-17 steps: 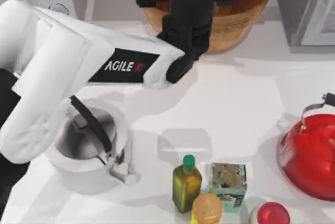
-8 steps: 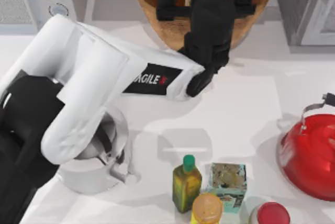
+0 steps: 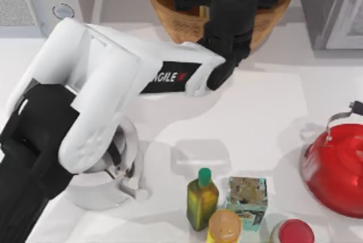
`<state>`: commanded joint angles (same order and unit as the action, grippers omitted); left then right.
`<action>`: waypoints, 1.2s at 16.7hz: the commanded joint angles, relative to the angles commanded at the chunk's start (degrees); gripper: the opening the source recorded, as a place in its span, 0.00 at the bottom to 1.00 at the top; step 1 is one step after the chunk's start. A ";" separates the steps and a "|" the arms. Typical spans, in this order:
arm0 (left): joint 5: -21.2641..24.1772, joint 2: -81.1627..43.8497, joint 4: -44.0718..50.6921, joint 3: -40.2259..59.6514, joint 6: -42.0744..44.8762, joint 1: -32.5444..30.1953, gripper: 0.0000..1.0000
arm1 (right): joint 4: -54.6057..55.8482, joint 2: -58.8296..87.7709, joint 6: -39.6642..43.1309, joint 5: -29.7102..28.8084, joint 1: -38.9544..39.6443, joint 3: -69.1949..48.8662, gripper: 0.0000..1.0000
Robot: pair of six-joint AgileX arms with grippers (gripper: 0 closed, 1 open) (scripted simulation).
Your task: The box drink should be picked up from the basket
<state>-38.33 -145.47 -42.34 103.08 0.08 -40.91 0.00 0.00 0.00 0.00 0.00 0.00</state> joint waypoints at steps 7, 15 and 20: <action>1.45 -3.58 3.39 6.93 -0.05 1.43 1.00 | 0.00 0.00 0.00 0.00 0.00 0.00 1.00; 1.45 -3.58 3.39 6.93 -0.05 1.43 0.55 | 0.00 0.00 0.00 0.00 0.00 0.00 1.00; 1.45 -3.58 3.39 6.93 -0.05 1.43 0.17 | 0.00 0.00 0.00 0.00 0.00 0.00 1.00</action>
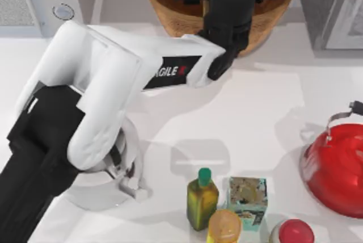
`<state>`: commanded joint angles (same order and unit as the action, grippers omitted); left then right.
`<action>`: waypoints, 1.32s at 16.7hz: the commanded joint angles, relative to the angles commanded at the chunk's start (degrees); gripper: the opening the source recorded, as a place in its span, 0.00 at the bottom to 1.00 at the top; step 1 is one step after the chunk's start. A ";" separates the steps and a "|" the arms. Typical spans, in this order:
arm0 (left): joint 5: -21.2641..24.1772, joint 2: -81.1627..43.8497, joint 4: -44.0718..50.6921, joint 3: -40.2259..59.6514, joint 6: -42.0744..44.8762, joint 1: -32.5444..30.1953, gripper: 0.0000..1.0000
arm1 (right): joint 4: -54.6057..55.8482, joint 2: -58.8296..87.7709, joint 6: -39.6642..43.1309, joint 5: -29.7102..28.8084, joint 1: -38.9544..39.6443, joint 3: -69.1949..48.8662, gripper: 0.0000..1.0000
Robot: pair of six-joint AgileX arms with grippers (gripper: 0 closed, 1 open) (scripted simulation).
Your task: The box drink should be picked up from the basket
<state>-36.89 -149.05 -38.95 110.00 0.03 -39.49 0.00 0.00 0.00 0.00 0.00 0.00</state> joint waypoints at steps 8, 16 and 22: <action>0.00 0.00 0.00 0.00 0.00 0.00 0.00 | 0.00 0.00 0.00 0.00 0.00 0.00 1.00; -0.16 2.21 5.16 3.70 0.17 -0.53 0.00 | 0.00 0.00 0.00 0.00 0.00 0.00 1.00; -0.27 6.45 19.05 13.88 0.05 -0.57 0.00 | 0.00 0.00 0.00 0.00 0.00 0.00 1.00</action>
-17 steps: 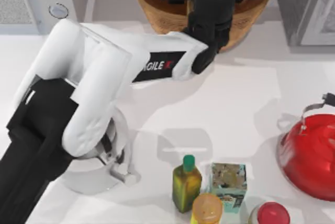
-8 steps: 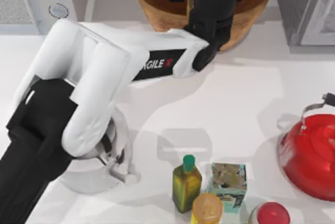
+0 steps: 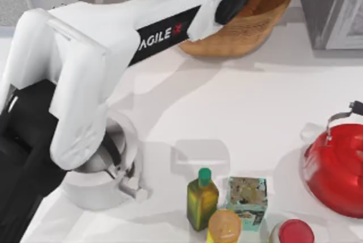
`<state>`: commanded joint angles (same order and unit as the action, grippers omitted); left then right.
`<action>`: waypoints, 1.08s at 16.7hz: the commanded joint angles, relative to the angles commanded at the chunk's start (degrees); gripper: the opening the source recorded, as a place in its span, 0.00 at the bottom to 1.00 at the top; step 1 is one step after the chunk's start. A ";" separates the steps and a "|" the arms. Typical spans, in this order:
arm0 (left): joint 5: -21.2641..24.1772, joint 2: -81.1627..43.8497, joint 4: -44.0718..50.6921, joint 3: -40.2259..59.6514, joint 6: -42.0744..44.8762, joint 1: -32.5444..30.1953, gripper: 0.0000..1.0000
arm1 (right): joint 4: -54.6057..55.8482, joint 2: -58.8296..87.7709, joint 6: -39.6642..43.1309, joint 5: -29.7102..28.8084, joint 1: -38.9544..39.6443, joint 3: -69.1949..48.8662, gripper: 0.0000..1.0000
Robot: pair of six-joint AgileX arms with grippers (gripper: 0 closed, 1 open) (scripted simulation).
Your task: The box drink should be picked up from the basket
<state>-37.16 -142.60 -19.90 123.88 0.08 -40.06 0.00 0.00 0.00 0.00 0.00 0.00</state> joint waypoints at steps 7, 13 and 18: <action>0.08 2.65 8.76 5.81 0.04 -0.04 0.00 | 0.00 0.00 0.00 0.00 0.00 0.00 1.00; 2.08 5.96 9.00 2.27 0.11 -0.15 0.00 | 0.00 0.00 0.00 0.00 0.00 0.00 1.00; 10.34 23.75 9.20 -15.21 -0.57 0.96 0.00 | 0.00 0.00 0.00 0.00 0.00 0.00 1.00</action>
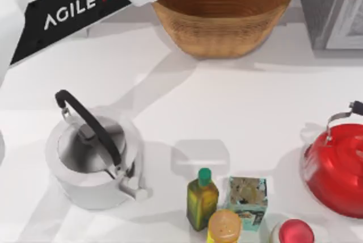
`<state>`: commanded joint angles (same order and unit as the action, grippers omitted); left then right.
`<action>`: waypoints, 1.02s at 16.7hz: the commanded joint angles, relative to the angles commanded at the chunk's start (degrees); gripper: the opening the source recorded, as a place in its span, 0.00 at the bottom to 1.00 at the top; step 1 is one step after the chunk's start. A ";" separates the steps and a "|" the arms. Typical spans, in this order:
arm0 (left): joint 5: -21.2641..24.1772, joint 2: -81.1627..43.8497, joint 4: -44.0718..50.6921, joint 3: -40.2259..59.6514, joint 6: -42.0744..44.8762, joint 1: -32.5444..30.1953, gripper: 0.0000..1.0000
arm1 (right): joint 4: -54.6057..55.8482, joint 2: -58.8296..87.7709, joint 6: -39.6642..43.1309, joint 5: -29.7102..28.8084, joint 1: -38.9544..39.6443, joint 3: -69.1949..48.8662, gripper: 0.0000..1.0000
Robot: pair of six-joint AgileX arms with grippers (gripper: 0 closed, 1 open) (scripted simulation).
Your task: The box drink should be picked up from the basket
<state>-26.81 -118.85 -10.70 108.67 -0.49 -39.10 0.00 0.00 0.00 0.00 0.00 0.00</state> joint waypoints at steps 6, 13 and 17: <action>11.95 37.23 0.54 -34.83 -0.99 6.72 0.00 | 0.00 0.00 0.00 0.00 0.00 0.00 1.00; 22.28 85.77 4.53 -77.48 -0.84 21.79 0.00 | 0.00 0.00 0.00 0.00 0.00 0.00 1.00; 25.68 106.02 7.73 -96.32 -0.11 31.28 0.00 | 0.00 0.00 0.00 0.00 0.00 0.00 1.00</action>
<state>-1.13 -12.83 -2.97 12.35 -0.60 -7.81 0.00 0.00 0.00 0.00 0.00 0.00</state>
